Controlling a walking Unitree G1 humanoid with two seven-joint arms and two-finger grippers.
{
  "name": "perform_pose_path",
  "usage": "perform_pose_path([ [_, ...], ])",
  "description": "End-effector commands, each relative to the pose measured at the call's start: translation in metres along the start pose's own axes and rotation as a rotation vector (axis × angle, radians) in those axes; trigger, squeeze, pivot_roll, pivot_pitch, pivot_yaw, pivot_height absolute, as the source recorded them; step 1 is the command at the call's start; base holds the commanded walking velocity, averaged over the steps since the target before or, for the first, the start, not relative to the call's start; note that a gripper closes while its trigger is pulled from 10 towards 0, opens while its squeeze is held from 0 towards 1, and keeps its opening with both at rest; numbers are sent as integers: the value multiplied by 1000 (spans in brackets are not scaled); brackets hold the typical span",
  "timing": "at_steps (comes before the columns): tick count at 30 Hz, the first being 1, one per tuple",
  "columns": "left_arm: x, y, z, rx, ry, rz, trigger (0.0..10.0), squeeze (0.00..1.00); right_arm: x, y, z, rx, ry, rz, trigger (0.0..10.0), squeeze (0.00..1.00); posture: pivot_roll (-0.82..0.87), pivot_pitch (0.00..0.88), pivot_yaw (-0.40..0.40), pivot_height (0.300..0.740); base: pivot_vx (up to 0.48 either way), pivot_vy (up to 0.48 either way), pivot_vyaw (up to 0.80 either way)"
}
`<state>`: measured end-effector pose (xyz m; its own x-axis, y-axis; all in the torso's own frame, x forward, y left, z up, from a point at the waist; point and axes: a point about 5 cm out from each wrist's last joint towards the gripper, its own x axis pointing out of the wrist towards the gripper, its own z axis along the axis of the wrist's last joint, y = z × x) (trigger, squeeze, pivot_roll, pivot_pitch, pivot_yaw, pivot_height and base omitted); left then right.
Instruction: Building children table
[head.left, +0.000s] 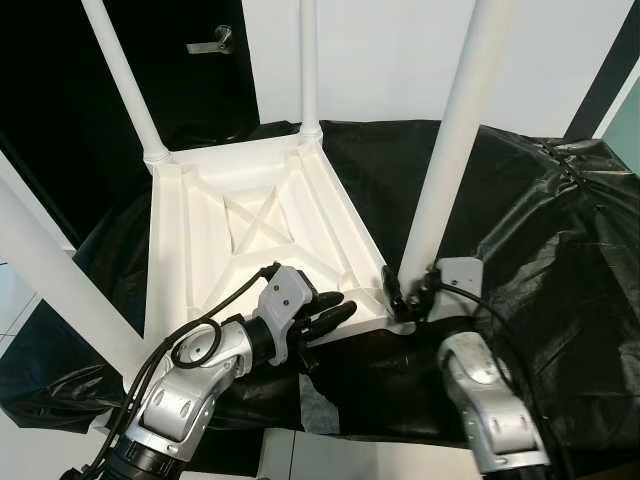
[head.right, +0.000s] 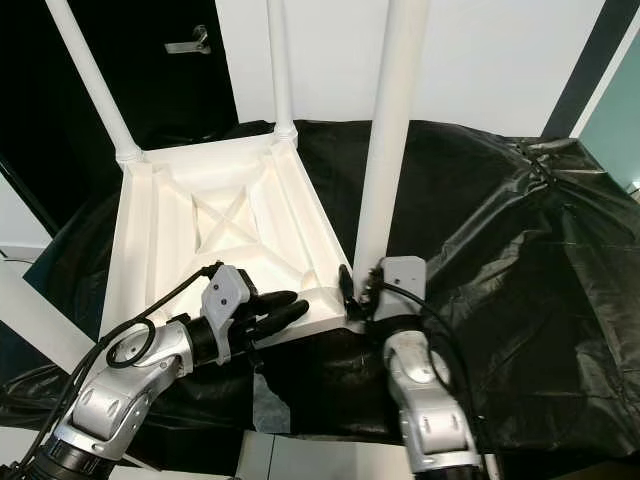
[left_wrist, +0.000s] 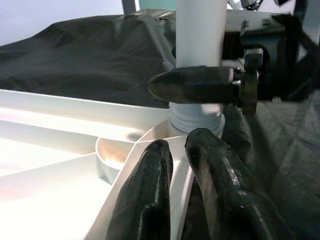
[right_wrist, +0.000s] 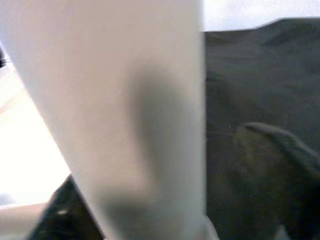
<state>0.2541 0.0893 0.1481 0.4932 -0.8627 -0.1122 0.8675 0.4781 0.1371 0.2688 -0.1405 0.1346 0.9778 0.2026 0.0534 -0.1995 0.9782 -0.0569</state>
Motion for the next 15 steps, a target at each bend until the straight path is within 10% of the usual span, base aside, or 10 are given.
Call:
perform_pose_path([
  [1,0,-7,0,-1,4,-91,10000,0,-2,-6,5,32,-21,61,10000,1000,21,0,9,740,0,0,0],
  [3,0,-7,0,-2,3,-94,10000,0,-3,-10,5,22,-22,119,10000,906,20,0,10,740,0,0,0],
  [4,1,-8,0,-2,1,-97,10000,0,-3,-14,5,17,-15,165,10000,0,15,0,12,740,0,0,0],
  [15,3,-10,-4,23,31,-149,10000,0,21,-19,4,-107,30,475,10000,0,11,0,18,740,0,0,0],
])
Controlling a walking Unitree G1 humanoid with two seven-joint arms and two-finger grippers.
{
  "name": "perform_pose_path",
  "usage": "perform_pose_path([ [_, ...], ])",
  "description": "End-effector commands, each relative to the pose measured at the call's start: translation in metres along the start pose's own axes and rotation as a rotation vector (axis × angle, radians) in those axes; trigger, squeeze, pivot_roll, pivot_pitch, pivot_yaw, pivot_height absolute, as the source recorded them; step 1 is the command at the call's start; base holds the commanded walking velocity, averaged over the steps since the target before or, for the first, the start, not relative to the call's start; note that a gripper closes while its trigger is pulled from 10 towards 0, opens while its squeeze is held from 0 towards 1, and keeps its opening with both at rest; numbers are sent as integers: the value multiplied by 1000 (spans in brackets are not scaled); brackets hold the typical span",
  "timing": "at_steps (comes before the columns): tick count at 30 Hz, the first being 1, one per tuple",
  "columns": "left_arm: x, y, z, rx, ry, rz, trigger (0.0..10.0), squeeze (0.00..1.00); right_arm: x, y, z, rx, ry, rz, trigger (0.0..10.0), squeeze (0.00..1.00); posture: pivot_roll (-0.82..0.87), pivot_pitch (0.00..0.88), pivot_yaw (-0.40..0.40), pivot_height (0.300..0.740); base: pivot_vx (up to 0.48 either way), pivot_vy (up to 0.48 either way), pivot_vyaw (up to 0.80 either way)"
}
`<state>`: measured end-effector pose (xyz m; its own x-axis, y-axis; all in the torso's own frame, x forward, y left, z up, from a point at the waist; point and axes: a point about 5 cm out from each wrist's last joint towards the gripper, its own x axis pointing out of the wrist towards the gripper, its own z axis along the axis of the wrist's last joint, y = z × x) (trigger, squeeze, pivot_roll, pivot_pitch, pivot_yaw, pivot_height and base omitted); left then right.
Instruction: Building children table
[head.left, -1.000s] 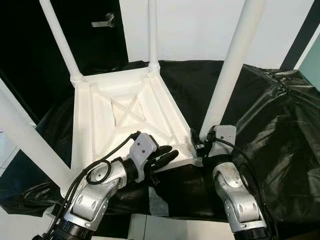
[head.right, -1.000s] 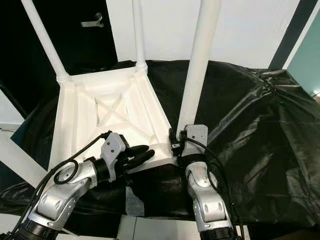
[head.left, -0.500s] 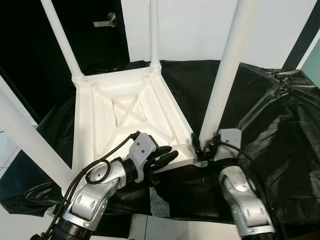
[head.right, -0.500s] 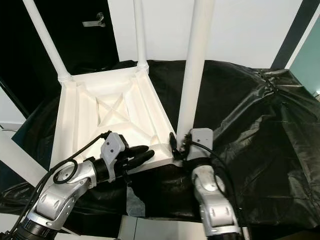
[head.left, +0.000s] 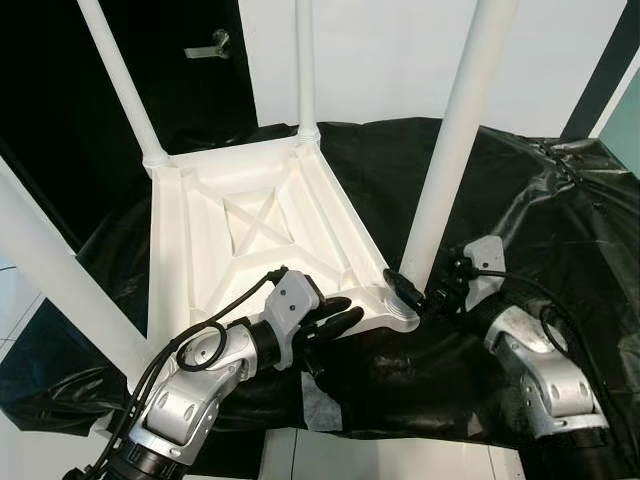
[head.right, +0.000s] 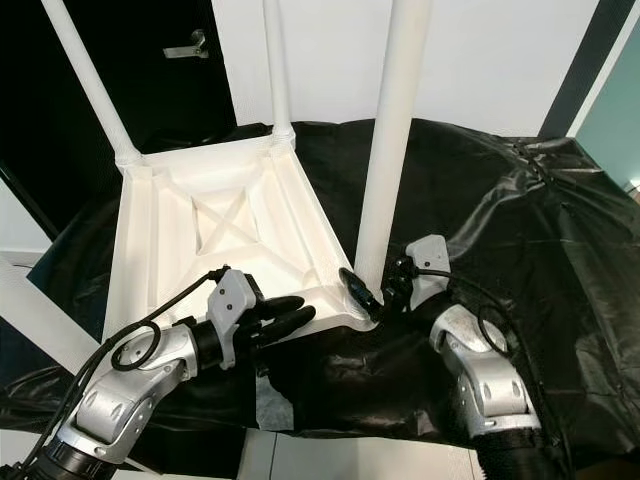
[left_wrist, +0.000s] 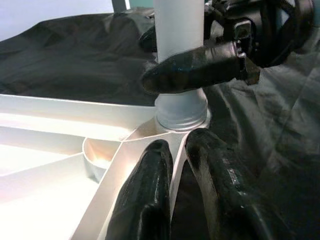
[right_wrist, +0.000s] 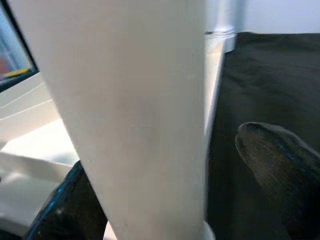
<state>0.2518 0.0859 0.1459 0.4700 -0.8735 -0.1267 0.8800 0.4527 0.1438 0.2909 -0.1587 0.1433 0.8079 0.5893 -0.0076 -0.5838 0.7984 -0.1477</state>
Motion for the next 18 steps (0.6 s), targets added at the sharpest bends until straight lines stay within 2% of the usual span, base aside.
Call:
perform_pose_path([
  [1,1,-6,-3,13,20,-122,10000,0,4,2,-3,-24,17,46,10000,0,11,0,18,740,0,0,0],
  [2,1,-7,-5,26,36,-127,10000,0,9,4,-4,-29,27,89,7529,0,23,0,11,740,0,0,0],
  [3,1,-7,-5,26,36,-127,10000,0,9,4,-4,-29,27,89,7529,0,23,0,11,740,0,0,0],
  [4,1,-7,-6,30,43,-127,10000,0,14,6,-5,-31,36,133,0,0,32,0,6,740,0,0,0],
  [10,-2,-7,-7,25,52,-105,10000,0,16,9,-5,-26,44,210,0,0,46,0,-6,740,0,0,0],
  [16,-2,-8,-8,7,54,-104,10000,0,13,3,-8,-24,55,211,0,0,41,0,-4,740,0,0,0],
  [18,-1,-8,-9,-8,56,-109,10000,27,11,2,-10,-19,58,206,0,0,38,0,-1,740,0,0,0],
])
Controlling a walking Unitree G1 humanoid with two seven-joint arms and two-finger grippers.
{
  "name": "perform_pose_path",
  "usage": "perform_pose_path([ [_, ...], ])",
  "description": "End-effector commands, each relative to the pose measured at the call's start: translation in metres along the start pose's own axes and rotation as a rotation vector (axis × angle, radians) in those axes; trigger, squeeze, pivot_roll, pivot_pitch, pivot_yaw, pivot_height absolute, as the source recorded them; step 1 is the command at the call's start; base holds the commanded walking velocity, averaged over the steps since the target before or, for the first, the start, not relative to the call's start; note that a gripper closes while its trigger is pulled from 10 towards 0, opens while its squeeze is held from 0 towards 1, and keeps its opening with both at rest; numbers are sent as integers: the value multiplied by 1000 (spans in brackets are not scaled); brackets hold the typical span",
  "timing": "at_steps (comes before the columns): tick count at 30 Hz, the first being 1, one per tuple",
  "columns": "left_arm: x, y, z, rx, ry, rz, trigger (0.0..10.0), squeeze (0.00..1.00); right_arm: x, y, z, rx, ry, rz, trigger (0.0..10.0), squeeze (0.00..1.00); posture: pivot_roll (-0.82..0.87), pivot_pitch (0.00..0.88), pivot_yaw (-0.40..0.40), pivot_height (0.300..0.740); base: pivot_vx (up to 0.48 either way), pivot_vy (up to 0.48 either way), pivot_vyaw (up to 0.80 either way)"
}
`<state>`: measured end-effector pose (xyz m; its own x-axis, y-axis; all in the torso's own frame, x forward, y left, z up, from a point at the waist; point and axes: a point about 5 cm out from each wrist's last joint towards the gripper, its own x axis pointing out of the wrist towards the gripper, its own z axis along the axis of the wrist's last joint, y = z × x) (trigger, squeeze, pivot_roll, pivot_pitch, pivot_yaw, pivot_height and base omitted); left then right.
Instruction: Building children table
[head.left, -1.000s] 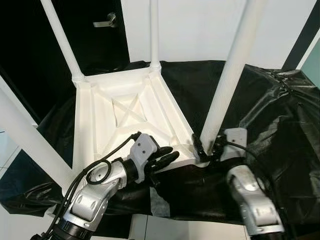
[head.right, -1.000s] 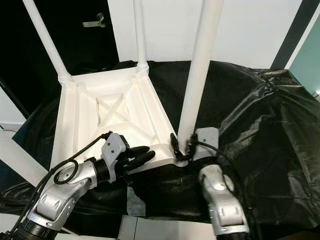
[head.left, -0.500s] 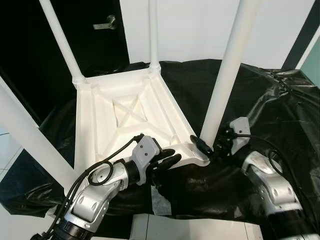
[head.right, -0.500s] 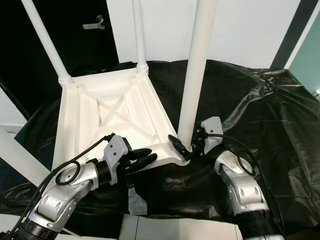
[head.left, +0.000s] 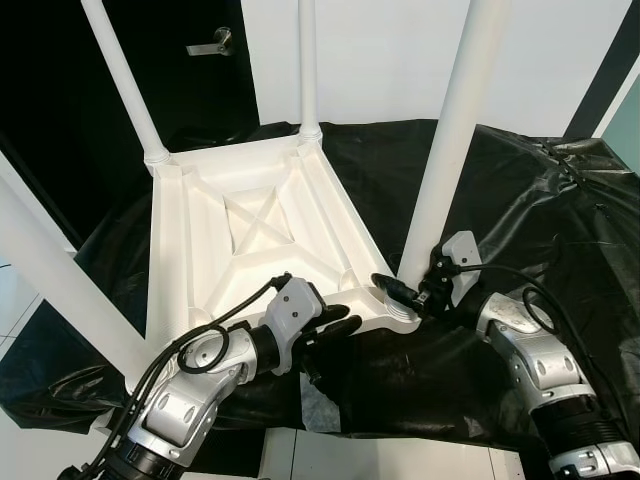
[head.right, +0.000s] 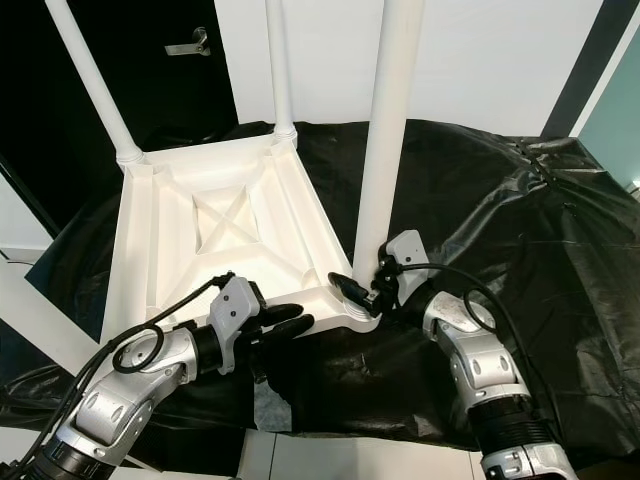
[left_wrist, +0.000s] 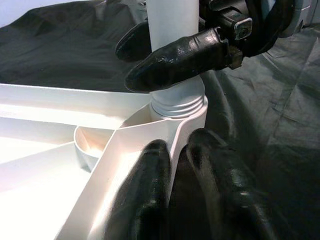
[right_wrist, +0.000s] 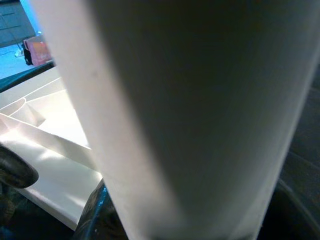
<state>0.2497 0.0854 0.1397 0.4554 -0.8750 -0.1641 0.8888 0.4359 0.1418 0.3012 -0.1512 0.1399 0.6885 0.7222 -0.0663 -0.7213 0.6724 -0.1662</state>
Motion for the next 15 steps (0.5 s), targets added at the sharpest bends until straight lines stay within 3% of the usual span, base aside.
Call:
perform_pose_path([
  [1,-1,-5,-4,-38,23,-99,10000,1000,-2,2,-8,18,28,4,0,0,35,0,1,740,0,0,0],
  [2,-1,-5,-4,-38,23,-99,10000,1000,-2,2,-8,18,28,4,0,0,35,0,1,740,0,0,0],
  [3,0,-5,-4,-61,26,-108,10000,1000,-3,2,-10,19,28,-17,10000,0,31,0,4,740,0,0,0],
  [5,0,-3,-3,-51,25,-102,10000,1000,-3,3,-11,36,20,-44,10000,0,27,0,9,740,0,0,0],
  [6,0,-2,-3,-44,28,-97,10000,918,-3,4,-11,40,10,-81,10000,0,23,0,13,740,0,0,0],
  [7,0,-2,-3,-34,28,-101,10000,439,-3,6,-12,49,3,-110,10000,0,23,0,13,740,0,0,0],
  [8,0,-2,-3,-34,28,-101,10000,439,-3,6,-12,49,3,-110,10000,0,23,0,13,740,0,0,0],
  [9,0,-2,-2,-25,27,-106,10000,0,-2,6,-12,45,5,-151,10000,0,21,0,15,740,0,0,0],
  [13,0,-1,-1,-21,21,-108,10000,0,-1,8,-12,51,3,-236,10000,0,19,0,18,740,0,0,0],
  [15,-1,1,1,-11,18,-101,10000,0,3,12,-8,77,-14,-352,10000,0,18,0,17,740,0,0,0],
])
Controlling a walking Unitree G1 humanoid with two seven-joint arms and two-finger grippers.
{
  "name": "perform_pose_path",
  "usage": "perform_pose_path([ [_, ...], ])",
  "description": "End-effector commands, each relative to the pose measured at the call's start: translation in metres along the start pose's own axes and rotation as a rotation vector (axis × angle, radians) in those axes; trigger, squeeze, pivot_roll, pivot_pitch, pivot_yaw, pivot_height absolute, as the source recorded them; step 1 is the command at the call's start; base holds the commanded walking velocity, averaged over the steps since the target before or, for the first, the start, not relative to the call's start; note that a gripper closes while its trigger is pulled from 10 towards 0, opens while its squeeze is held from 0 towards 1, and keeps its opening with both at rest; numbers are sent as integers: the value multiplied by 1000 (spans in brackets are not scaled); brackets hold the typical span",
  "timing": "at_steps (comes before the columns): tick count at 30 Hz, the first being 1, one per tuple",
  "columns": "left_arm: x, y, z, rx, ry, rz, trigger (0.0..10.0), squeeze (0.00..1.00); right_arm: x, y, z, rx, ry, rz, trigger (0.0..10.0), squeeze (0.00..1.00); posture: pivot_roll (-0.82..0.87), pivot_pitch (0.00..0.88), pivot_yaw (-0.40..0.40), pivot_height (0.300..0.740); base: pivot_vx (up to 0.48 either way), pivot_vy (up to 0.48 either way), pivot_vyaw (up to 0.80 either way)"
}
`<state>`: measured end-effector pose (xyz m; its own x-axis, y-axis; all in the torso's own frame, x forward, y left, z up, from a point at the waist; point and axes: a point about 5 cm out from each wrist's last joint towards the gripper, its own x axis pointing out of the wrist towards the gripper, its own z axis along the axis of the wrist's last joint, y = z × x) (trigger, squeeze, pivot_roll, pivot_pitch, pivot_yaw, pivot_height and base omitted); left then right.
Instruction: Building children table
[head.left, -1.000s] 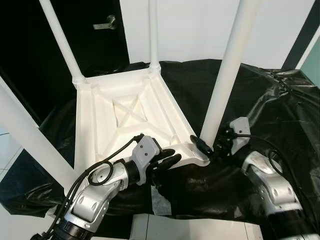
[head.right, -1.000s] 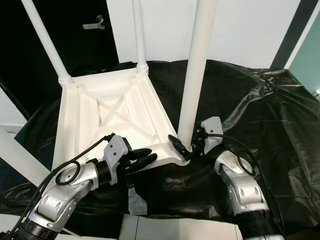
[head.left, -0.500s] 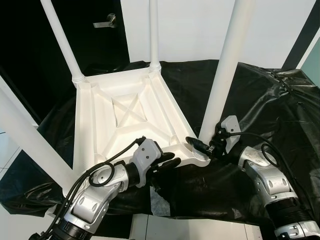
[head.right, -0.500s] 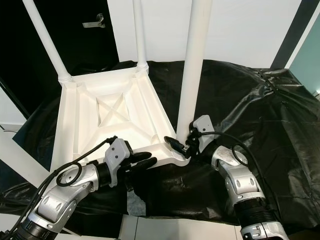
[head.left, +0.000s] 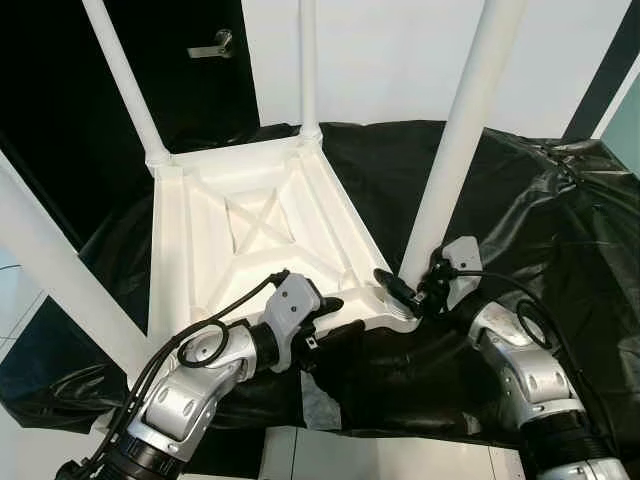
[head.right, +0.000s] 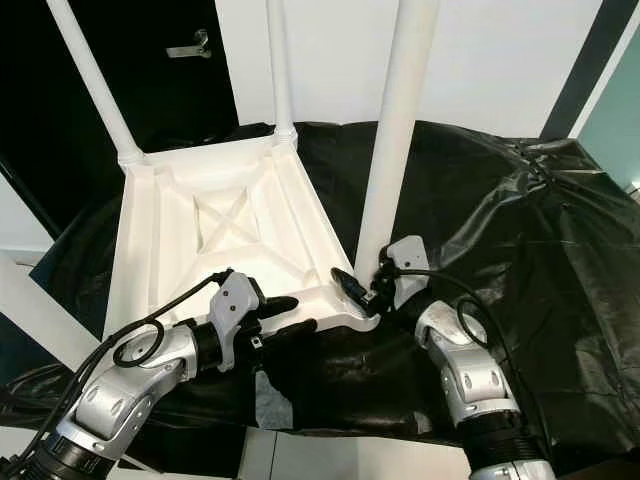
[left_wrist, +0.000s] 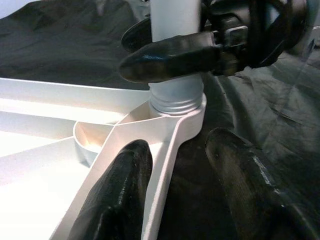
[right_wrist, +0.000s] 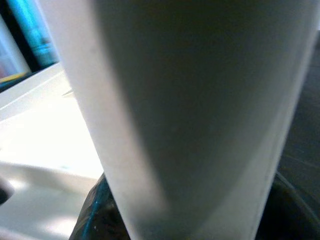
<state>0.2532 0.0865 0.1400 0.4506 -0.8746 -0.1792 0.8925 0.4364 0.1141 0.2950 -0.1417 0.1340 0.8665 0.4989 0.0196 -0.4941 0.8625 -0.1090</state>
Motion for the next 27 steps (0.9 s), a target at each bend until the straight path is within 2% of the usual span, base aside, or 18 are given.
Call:
perform_pose_path([
  [1,-1,-2,1,17,5,-95,10000,0,0,0,-4,7,30,-57,10000,0,18,0,17,740,0,0,0],
  [3,-2,-2,1,19,3,-94,10000,0,0,1,-3,18,26,-100,10000,0,18,0,17,740,0,0,0],
  [4,-2,0,2,19,0,-91,10000,0,2,3,-2,27,30,-186,10000,0,16,0,19,740,0,0,0],
  [5,-2,0,2,19,0,-91,10000,0,2,3,-2,27,30,-186,10000,0,16,0,19,740,0,0,0],
  [7,-3,2,4,22,-5,-82,10000,0,3,4,-3,45,36,-408,10000,0,17,0,19,740,0,0,0],
  [8,-3,2,4,22,-5,-82,10000,0,3,4,-3,45,36,-408,10000,0,17,0,19,740,0,0,0],
  [9,-3,3,5,21,-6,-77,10000,0,1,5,-6,75,49,-526,10000,0,27,0,16,740,0,0,0],
  [11,-3,3,5,21,-6,-77,10000,0,1,5,-6,75,49,-526,10000,0,27,0,16,740,0,0,0],
  [14,-3,4,6,16,-9,-69,10000,0,1,12,-8,130,48,-556,10000,0,17,0,26,740,0,0,0],
  [22,2,3,8,23,-15,-82,10000,0,7,25,4,111,4,-495,10000,0,13,0,26,740,0,0,0],
  [23,2,3,9,24,-18,-80,10000,0,7,25,6,95,-2,-487,10000,82,15,0,22,740,0,0,0],
  [24,2,3,9,24,-18,-80,10000,0,7,25,6,95,-2,-487,10000,82,15,0,22,740,0,0,0],
  [25,2,4,10,30,-24,-75,10000,0,7,23,8,91,-10,-479,10000,1000,16,0,18,740,0,0,0],
  [27,2,5,13,30,-37,-61,10000,0,6,19,11,86,-21,-451,10000,1000,20,0,13,740,0,0,0],
])
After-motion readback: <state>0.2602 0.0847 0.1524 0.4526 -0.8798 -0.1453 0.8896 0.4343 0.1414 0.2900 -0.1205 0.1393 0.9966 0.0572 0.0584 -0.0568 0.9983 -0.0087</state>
